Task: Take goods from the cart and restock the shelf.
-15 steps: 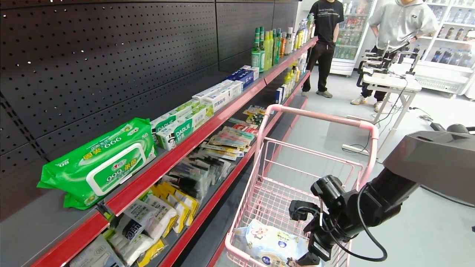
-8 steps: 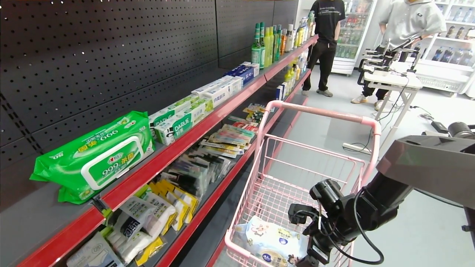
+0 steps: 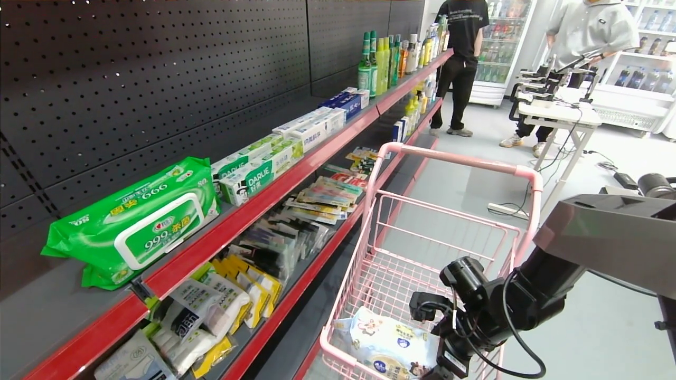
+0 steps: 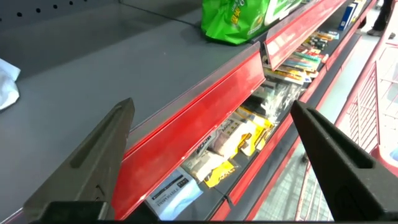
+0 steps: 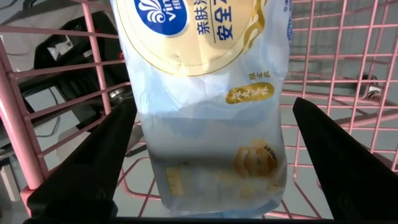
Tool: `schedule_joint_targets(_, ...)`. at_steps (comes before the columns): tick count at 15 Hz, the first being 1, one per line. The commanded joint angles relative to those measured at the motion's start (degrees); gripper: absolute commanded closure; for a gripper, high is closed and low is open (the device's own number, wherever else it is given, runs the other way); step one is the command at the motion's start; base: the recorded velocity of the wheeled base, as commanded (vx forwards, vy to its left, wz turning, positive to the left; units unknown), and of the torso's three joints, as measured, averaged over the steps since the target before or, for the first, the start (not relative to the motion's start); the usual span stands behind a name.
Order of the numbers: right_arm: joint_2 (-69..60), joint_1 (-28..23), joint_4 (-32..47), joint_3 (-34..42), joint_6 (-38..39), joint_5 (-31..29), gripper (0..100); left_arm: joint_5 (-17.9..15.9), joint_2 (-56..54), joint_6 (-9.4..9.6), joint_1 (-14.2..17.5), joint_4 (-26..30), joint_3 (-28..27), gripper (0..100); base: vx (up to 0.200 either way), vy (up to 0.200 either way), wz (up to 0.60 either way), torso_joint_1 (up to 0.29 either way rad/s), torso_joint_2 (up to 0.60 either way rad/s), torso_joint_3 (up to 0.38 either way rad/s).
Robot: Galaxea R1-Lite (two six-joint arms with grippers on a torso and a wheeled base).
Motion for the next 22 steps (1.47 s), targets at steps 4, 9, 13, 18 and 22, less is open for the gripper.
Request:
schedule_joint_targets(4,0.05,0.33,-0.06,0.27,0.1,-0.07,0,0.01,0.05,0.01,0.03,-0.01,-0.06,0,0.0,0.0,0.0,0.0,0.0,0.0)
schedule_joint_targets(9,-0.04,0.33,-0.15,0.27,-0.08,0.02,0,0.1,0.05,0.01,0.03,-0.01,-0.06,0,0.0,0.0,0.0,-0.064,0.16,0.098)
schedule_joint_targets(13,0.14,1.12,-0.59,0.62,-0.51,-0.07,0,0.1,0.05,0.01,0.03,-0.01,0.02,0,0.0,0.0,0.0,-0.004,0.01,0.007)
schedule_joint_targets(18,1.28,2.0,-7.8,3.88,-0.6,-0.6,0,0.1,0.05,0.01,0.03,-0.01,0.02,0,0.0,0.0,0.0,0.0,0.0,0.0)
schedule_joint_targets(22,1.46,1.91,-8.06,4.05,-0.87,-0.77,100,0.1,0.05,0.01,0.03,-0.01,0.02,0,0.0,0.0,0.0,0.0,0.0,0.0)
